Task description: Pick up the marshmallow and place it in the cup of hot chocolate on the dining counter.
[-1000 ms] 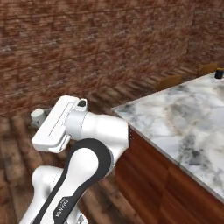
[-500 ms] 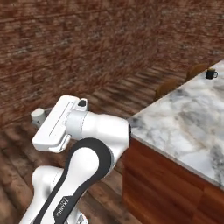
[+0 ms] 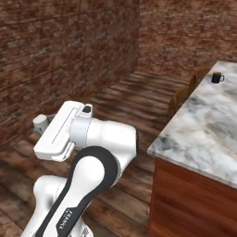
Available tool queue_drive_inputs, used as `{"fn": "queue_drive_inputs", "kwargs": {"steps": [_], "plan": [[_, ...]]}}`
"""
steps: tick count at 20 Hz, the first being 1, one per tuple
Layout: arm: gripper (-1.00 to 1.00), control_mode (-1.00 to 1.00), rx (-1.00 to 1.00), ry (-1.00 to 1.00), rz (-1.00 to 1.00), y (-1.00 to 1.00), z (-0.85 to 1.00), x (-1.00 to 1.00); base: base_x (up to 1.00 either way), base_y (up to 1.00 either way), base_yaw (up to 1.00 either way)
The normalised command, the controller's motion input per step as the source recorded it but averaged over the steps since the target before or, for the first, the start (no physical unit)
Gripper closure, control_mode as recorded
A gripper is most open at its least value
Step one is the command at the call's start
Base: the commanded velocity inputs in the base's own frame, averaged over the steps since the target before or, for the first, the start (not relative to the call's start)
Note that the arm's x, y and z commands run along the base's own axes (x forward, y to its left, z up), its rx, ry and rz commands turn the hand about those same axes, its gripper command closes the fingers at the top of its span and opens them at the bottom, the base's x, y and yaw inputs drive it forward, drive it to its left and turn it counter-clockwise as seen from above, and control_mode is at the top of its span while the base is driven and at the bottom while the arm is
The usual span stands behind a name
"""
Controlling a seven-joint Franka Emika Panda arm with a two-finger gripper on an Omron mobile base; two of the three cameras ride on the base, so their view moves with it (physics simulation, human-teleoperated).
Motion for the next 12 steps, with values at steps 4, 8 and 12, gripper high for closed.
{"fn": "queue_drive_inputs", "kwargs": {"steps": [4, 8, 12], "plan": [[1.00, 1.00, 0.00, 0.00, 0.00, 0.00, 0.00, 0.00, 0.91, 1.00, -0.40], [1.00, 1.00, 0.00, 0.00, 0.00, 0.00, 0.00, 0.00, 1.00, 1.00, -0.39], [1.00, 1.00, 0.00, 0.00, 0.00, 0.00, 0.00, 0.00, 1.00, 1.00, -0.40]]}}
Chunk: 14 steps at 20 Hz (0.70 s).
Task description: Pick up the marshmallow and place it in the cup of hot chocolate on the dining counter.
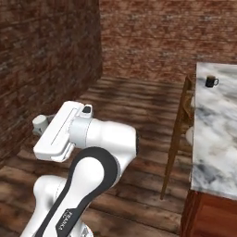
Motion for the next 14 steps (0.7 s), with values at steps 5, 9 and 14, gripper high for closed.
{"fn": "queue_drive_inputs", "kwargs": {"steps": [5, 9, 14], "plan": [[1.00, 1.00, 0.00, 0.00, 0.00, 0.00, 0.00, 0.00, 0.99, 1.00, -0.42], [1.00, 1.00, 0.00, 0.00, 0.00, 0.00, 0.00, 0.00, 0.91, 1.00, -0.49], [1.00, 1.00, 0.00, 0.00, 0.00, 0.00, 0.00, 0.00, 0.96, 1.00, -0.53]]}}
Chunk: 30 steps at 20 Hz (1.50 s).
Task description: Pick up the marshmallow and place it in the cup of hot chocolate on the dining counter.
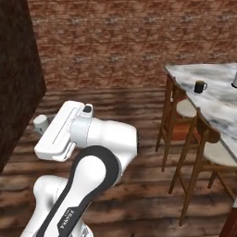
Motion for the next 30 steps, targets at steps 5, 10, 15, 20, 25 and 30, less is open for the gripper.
{"fn": "queue_drive_inputs", "kwargs": {"steps": [5, 10, 15, 20, 25, 30], "plan": [[1.00, 1.00, 0.00, 0.00, 0.00, 0.00, 0.00, 0.00, 1.00, 1.00, -0.57], [1.00, 1.00, 0.00, 0.00, 0.00, 0.00, 0.00, 0.00, 1.00, 1.00, -0.55], [1.00, 1.00, 0.00, 0.00, 0.00, 0.00, 0.00, 0.00, 1.00, 1.00, -0.52], [1.00, 1.00, 0.00, 0.00, 0.00, 0.00, 0.00, 0.00, 1.00, 1.00, -0.51], [1.00, 1.00, 0.00, 0.00, 0.00, 0.00, 0.00, 0.00, 1.00, 1.00, -0.52], [1.00, 1.00, 0.00, 0.00, 0.00, 0.00, 0.00, 0.00, 1.00, 0.98, -0.54]]}}
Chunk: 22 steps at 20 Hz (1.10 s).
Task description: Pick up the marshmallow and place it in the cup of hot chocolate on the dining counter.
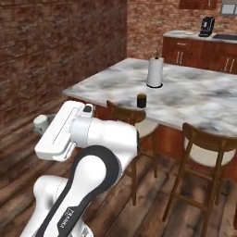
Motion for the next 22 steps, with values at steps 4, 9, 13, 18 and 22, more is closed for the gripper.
{"fn": "queue_drive_inputs", "kwargs": {"steps": [4, 9, 13, 18, 22], "plan": [[1.00, 1.00, 0.00, 0.00, 0.00, 0.00, 0.00, 0.00, 1.00, 0.88, -0.56], [1.00, 1.00, 0.00, 0.00, 0.00, 0.00, 0.00, 0.00, 1.00, 0.86, -0.46], [1.00, 1.00, 0.00, 0.00, 0.00, 0.00, 0.00, 0.00, 0.89, 0.02, -0.24], [1.00, 1.00, 0.00, 0.00, 0.00, 0.00, 0.00, 0.00, 0.61, -0.48, -0.20], [1.00, 1.00, 0.00, 0.00, 0.00, 0.00, 0.00, 0.00, 1.00, 0.20, -0.25]]}}
